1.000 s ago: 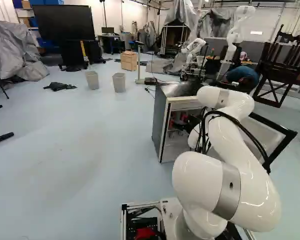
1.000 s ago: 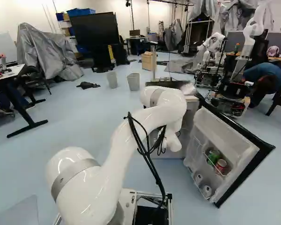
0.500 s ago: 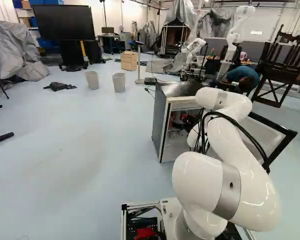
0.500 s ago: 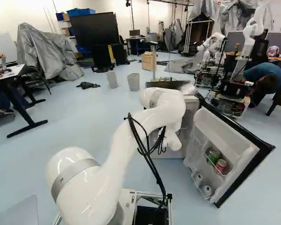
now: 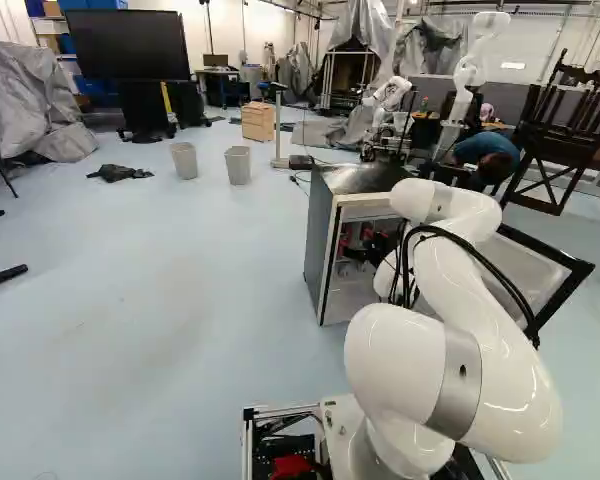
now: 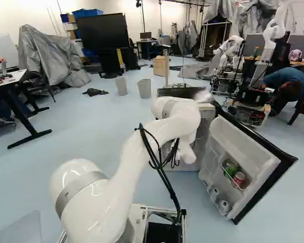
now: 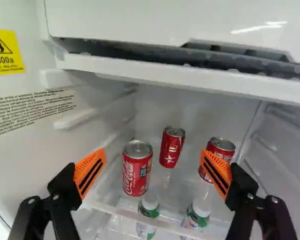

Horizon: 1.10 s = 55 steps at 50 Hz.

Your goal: Grab a drink from the fridge

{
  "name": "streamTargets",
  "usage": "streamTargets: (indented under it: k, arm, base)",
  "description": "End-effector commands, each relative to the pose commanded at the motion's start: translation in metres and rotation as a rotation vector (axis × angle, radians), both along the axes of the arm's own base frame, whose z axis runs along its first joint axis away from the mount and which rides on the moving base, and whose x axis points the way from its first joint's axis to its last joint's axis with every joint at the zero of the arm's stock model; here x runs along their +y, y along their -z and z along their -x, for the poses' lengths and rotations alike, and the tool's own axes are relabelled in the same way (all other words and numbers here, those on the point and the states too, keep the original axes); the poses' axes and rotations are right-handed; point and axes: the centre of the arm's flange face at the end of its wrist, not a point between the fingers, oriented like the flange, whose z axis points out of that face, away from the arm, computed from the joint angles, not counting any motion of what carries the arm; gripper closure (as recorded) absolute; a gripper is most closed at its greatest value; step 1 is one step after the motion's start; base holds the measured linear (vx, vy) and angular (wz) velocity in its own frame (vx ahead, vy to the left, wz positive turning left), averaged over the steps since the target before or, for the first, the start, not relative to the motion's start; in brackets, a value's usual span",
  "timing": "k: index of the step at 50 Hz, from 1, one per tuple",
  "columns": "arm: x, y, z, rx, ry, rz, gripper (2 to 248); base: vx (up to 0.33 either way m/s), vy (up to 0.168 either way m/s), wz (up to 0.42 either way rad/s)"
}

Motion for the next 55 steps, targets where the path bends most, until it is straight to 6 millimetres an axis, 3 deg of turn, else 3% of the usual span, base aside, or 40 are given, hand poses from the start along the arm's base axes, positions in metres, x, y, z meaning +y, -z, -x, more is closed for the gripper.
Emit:
streamTargets:
  k: [17,55]
  arm:
    - [0.002,0.022,-0.003,0.000,-0.006,0.000,3]
    - [0.013,0.032,-0.034,-0.047,-0.046,0.029,3]
  base:
    - [0.000,0.000,0.000]
    - [0.000,0.000,0.000]
